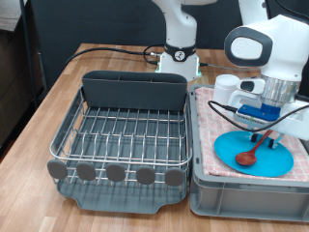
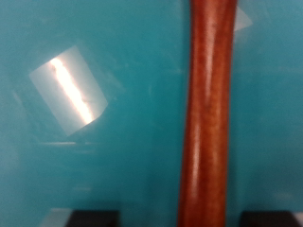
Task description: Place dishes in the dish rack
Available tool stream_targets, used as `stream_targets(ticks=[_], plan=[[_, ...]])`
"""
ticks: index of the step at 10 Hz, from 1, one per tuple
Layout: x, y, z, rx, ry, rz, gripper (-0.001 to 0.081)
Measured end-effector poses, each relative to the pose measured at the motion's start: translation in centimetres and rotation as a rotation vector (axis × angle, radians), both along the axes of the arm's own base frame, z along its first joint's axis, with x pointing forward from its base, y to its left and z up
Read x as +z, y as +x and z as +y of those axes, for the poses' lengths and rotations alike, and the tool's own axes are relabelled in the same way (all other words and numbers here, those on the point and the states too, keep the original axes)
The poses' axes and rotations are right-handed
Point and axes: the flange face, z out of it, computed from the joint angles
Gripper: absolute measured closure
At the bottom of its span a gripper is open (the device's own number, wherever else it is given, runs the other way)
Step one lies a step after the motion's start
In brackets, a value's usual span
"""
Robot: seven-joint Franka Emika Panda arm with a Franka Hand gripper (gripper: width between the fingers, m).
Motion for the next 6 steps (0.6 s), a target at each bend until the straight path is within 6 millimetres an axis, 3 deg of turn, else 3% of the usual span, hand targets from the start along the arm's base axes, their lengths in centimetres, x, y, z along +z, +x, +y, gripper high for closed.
stream_targets(ticks=[1, 2, 3, 6], plan=[[0.0, 0.0, 0.0, -0.001, -0.001, 0.001, 0.0604], [0.0, -0.1, 0.1, -0.001, -0.005, 0.002, 0.0604], [0.1, -0.1, 0.2, -0.001, -0.01, 0.004, 0.071], [2.0, -0.1, 0.7, -0.003, -0.036, 0.004, 0.071]])
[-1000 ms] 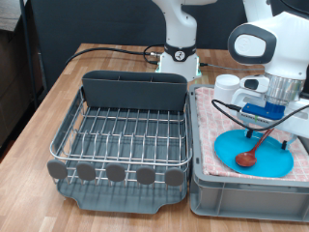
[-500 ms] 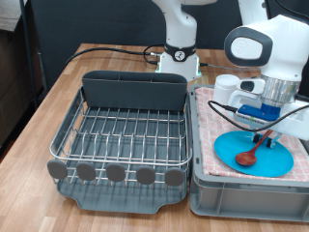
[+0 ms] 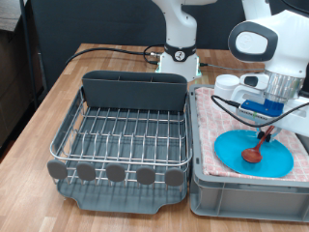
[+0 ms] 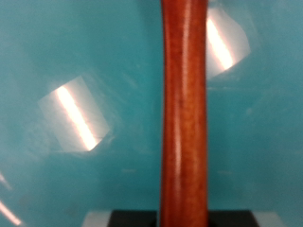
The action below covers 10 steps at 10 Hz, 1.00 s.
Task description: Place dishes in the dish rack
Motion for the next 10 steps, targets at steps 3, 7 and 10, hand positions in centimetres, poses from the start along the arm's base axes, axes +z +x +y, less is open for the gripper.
stream_targets(ticks=[3, 7, 10], plan=[[3.8, 0.1, -0.5, -0.008, 0.033, 0.012, 0.071], [7.4, -1.6, -3.2, -0.146, 0.124, 0.069, 0.071], [8.5, -3.3, -4.1, -0.205, 0.14, 0.071, 0.071]])
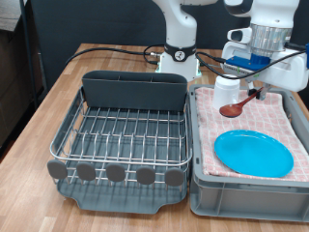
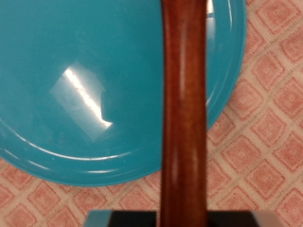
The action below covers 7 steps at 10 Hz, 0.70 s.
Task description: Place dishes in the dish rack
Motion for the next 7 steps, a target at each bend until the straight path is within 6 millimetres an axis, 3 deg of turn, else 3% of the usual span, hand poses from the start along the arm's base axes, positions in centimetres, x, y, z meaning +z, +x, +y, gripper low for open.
stream_targets(ticks=[3, 7], plan=[[0.3, -0.6, -2.2, -0.242, -0.033, -0.031, 0.071], [1.6, -3.9, -5.7, -0.511, -0.035, 0.012, 0.071]])
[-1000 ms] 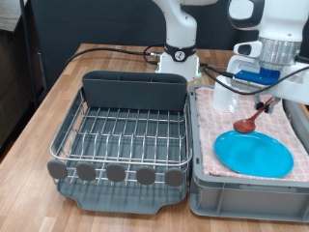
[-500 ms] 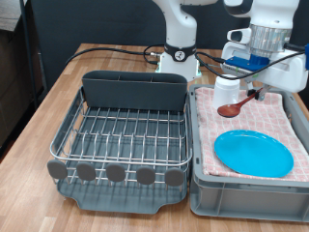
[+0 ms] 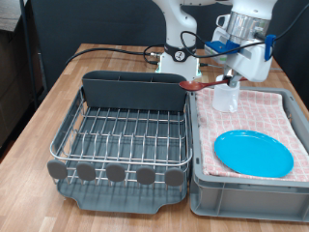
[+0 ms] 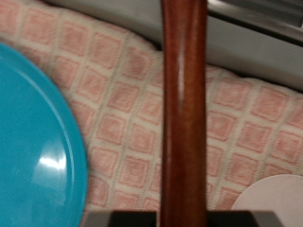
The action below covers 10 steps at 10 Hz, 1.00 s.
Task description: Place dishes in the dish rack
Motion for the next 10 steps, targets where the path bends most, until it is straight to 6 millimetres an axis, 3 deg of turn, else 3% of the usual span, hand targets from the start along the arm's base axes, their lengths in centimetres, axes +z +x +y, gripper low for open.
stream_targets(ticks=[4, 8, 10], plan=[[1.5, -3.0, -3.9, -0.127, 0.02, 0.073, 0.071], [1.6, -4.5, -5.0, -0.209, 0.023, 0.071, 0.071], [2.1, -6.2, -6.1, -0.276, 0.016, 0.074, 0.071]])
